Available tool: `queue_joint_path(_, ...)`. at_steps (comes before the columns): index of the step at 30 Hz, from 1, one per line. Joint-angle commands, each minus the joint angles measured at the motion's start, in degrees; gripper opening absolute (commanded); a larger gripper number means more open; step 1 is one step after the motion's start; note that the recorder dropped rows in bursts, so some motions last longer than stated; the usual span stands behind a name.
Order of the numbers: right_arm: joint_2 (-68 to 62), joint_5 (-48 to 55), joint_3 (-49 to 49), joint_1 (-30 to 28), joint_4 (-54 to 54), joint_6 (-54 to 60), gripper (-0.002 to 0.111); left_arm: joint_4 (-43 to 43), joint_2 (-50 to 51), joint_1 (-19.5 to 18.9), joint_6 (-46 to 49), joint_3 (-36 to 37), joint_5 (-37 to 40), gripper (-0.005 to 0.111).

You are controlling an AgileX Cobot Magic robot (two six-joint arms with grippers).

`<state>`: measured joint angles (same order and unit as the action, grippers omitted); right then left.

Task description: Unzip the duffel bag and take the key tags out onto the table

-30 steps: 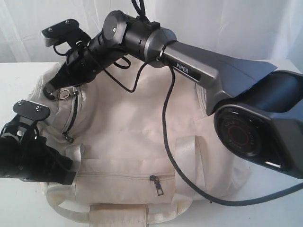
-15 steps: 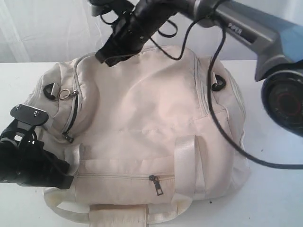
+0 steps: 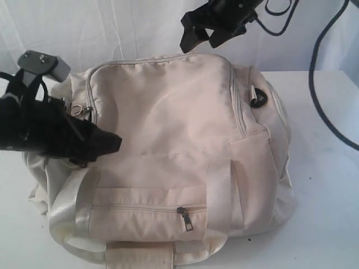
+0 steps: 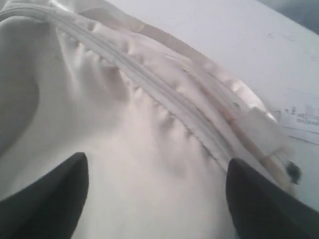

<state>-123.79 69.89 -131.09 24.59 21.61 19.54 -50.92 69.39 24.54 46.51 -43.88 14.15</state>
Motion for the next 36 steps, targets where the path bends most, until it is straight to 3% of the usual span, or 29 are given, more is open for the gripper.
queue_joint_path(1, 6.1, 0.1, 1.0, -2.0, -10.6, -7.0, 0.072, 10.1, -2.0, -2.4, -11.1, -4.0, 3.2, 0.067)
queue_joint_path(7, 17.9, 0.1, 15.7, -2.1, -11.1, -8.0, 0.071, 33.1, 0.2, -12.3, -30.4, -12.0, 18.6, 0.067)
queue_joint_path(10, 23.1, 0.1, 26.2, -1.8, -11.2, -8.2, 0.067, 33.4, 1.6, -15.0, -30.1, -14.5, 23.3, 0.067)
queue_joint_path(15, 26.7, 0.1, 40.3, -1.8, -10.8, -7.7, 0.064, 32.5, 4.3, -15.2, -29.6, -13.9, 22.9, 0.067)
queue_joint_path(22, 24.3, -1.5, 47.9, -1.8, 1.1, 3.0, 0.064, 28.4, 9.6, -15.2, -28.2, -11.7, 20.8, 0.067)
queue_joint_path(27, 22.1, -7.0, 48.6, -1.7, 0.1, 2.6, 0.062, 26.7, 13.0, -15.2, -26.8, -10.1, 15.9, 0.065)
queue_joint_path(30, 21.3, -6.9, 48.6, -1.7, -2.2, 1.0, 0.044, 26.1, 15.1, -15.2, -26.8, -9.2, 14.7, 0.048)
queue_joint_path(35, 21.6, -2.5, 48.6, -1.7, -6.1, 0.7, 0.001, 25.8, 16.6, -15.2, -26.1, -8.6, 15.7, 0.0)
queue_joint_path(36, 21.9, -1.2, 48.6, -1.7, -6.9, 0.7, 0.0, 25.7, 16.4, -15.2, -25.7, -8.6, 16.2, 0.0)
